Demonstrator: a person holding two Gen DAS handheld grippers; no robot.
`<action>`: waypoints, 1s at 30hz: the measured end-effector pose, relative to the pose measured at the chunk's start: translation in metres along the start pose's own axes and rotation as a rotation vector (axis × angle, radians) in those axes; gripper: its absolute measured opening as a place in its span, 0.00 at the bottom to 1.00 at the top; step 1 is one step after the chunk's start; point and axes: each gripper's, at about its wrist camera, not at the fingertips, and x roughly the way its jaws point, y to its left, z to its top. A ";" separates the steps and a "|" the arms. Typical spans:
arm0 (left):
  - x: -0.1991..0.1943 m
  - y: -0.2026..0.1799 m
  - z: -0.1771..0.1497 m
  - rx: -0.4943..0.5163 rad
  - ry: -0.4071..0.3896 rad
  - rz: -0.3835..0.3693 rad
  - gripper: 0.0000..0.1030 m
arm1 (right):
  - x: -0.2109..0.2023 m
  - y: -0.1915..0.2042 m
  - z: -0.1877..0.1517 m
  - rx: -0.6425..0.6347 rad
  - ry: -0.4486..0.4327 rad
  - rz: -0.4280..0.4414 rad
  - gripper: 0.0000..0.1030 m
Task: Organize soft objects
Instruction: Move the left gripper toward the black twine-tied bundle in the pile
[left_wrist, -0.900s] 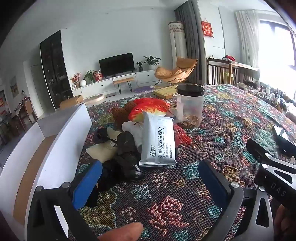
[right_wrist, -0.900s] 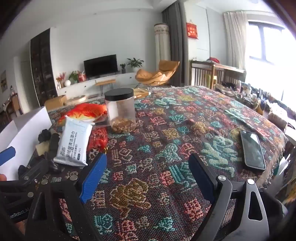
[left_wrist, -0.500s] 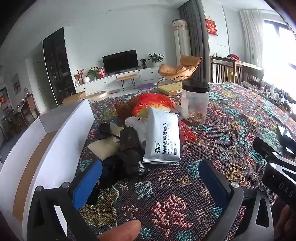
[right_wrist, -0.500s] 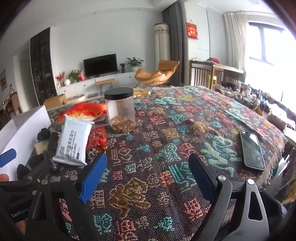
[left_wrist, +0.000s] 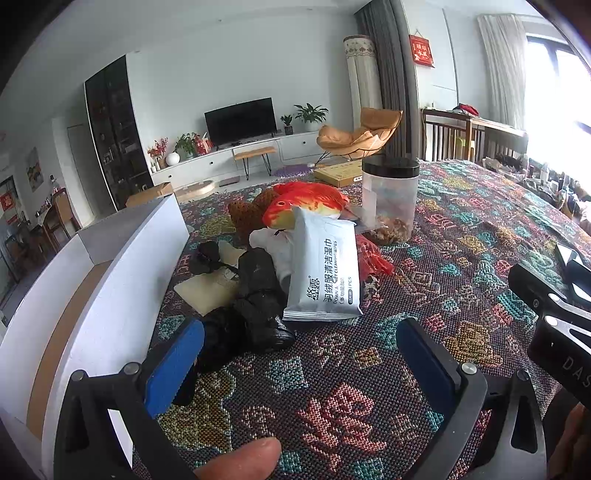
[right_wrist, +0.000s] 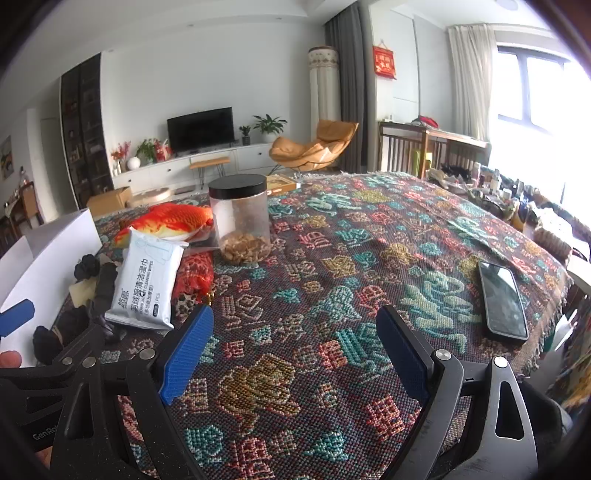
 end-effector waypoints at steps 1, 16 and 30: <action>0.000 0.000 0.000 0.001 0.001 0.000 1.00 | 0.000 0.000 0.000 -0.001 0.000 0.000 0.89; 0.013 -0.001 -0.010 0.016 0.035 0.019 1.00 | 0.000 0.001 0.000 -0.004 0.000 -0.002 0.89; 0.019 -0.002 -0.012 0.024 0.049 0.027 1.00 | 0.001 0.000 0.000 -0.004 0.003 -0.003 0.89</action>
